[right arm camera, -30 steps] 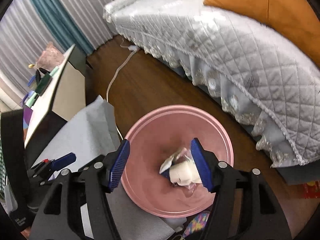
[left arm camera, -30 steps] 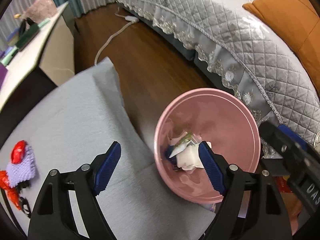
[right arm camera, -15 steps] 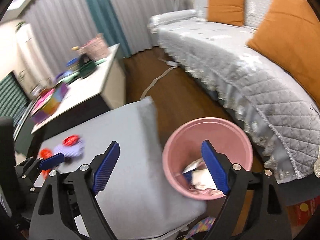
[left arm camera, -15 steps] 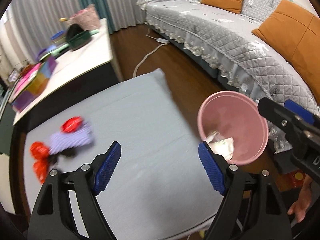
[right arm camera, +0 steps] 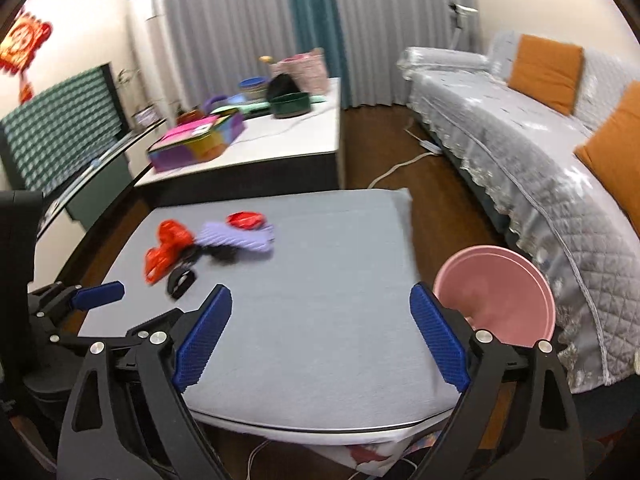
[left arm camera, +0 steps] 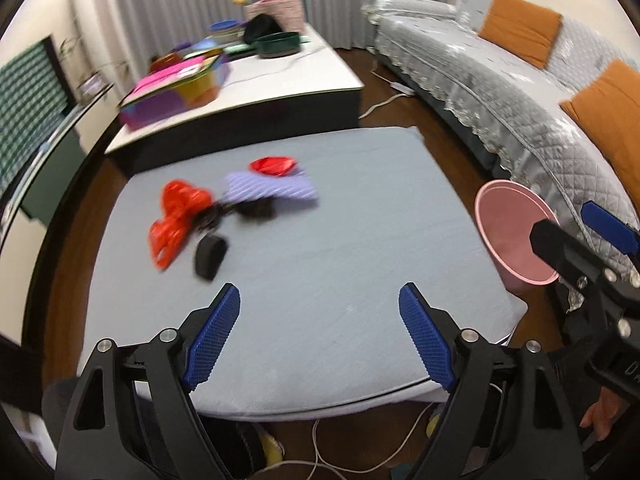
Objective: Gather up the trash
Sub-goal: 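Move both tools back over the remaining trash on the table, then grasp the red plastic bag with the left tool while the right tool grasps the lavender foam net, then carry red bag and foam net over the pink wastebasket and open both tools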
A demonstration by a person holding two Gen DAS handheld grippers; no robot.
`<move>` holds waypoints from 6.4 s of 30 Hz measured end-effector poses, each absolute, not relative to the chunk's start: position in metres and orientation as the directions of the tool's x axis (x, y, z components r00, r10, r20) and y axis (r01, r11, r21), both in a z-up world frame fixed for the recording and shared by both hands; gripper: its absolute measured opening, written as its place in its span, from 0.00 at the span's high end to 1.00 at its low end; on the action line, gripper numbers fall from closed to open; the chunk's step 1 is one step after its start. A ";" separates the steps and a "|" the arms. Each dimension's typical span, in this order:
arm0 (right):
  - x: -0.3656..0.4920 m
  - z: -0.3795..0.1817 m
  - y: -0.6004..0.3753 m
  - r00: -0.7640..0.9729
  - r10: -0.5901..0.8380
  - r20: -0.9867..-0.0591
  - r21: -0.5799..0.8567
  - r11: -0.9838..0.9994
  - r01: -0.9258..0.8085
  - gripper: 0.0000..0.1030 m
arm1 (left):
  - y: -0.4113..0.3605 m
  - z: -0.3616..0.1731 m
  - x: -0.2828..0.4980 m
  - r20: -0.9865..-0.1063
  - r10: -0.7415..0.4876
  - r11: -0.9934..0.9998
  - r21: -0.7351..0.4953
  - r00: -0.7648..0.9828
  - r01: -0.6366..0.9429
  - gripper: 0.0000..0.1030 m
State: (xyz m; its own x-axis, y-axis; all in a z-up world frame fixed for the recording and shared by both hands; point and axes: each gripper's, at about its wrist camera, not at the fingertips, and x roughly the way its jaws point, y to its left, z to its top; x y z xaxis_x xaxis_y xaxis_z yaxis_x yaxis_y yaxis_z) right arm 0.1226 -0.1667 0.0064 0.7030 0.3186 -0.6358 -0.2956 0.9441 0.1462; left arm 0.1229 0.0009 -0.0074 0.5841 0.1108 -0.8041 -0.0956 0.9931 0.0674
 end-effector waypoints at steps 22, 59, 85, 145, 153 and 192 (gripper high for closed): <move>0.092 0.010 -0.090 0.653 0.373 -0.659 0.101 0.904 -0.415 0.11 | 0.069 -0.008 0.080 -0.787 0.153 0.975 0.023 0.598 -0.219 0.23; 0.237 -0.074 -0.032 0.464 0.255 -0.848 0.074 0.924 -0.374 0.11 | 0.152 -0.064 0.208 -0.886 0.235 0.944 0.110 0.400 -0.312 0.23; 0.329 -0.143 0.055 0.452 0.285 -0.846 -0.012 0.836 -0.548 0.34 | 0.239 -0.124 0.307 -0.934 0.088 0.944 -0.032 0.345 -0.328 0.35; 0.215 -0.026 -0.276 0.579 0.263 -0.772 0.238 0.964 -0.120 0.88 | -0.086 -0.017 0.231 -0.848 -0.056 0.978 0.059 0.527 0.198 0.91; 0.235 -0.038 -0.329 0.610 0.186 -0.770 0.224 0.974 -0.013 0.88 | -0.141 -0.033 0.261 -0.870 -0.082 0.967 0.048 0.487 0.250 0.91; 0.276 -0.125 -0.428 0.456 0.089 -0.885 0.239 0.930 0.281 0.86 | -0.280 -0.119 0.353 -0.941 -0.196 0.926 -0.085 0.274 0.368 0.91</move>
State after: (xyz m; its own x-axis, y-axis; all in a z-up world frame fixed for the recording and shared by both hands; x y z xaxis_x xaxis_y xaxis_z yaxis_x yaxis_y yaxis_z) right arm 0.2763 -0.4280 -0.1252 0.4562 0.0894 -0.8854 0.2811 0.9295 0.2387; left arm 0.3534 -0.2804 -0.1188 0.2745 -0.1956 -0.9415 0.3676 0.9261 -0.0852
